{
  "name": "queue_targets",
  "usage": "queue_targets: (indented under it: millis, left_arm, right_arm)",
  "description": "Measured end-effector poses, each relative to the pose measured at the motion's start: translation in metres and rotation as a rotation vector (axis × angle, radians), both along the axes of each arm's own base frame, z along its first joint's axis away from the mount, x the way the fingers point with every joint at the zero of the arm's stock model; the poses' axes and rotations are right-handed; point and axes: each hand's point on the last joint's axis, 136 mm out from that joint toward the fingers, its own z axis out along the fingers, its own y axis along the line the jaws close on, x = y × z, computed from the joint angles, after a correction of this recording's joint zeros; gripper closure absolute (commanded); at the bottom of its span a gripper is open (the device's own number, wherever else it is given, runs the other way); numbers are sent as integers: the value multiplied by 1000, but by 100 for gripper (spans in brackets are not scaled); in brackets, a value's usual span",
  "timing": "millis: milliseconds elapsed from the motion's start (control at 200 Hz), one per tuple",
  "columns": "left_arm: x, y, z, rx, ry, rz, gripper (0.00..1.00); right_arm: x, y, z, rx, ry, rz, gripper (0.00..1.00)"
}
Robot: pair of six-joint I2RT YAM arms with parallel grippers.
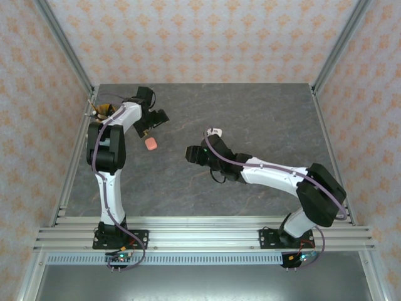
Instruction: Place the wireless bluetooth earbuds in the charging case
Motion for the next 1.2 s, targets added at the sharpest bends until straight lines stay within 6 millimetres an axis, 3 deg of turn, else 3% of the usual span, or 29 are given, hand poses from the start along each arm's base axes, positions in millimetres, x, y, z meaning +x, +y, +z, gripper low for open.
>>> queue_targets:
  millis: [270,480,676,846,1021,1201]
  left_arm:
    - [-11,-5,-6,-25,23,-31,0]
    - [-38,-16,-5,-61,41,-54,0]
    - [-64,-48,1,-100,39,-113,0]
    - [-82,-90,14,-148,-3,-166,0]
    - [-114,-133,19,-202,-17,-206,0]
    - [-140,-144,19,-224,-10,-193,0]
  right_arm:
    - [-5,-10,12,7,9,-25,33]
    - [-8,-21,13,-14,25,-58,32]
    - [-10,-30,6,-43,64,-104,26]
    - [-12,-40,0,-66,102,-154,22]
    - [-15,-51,-4,-95,140,-204,21]
    - [-20,-57,-4,-98,165,-227,21]
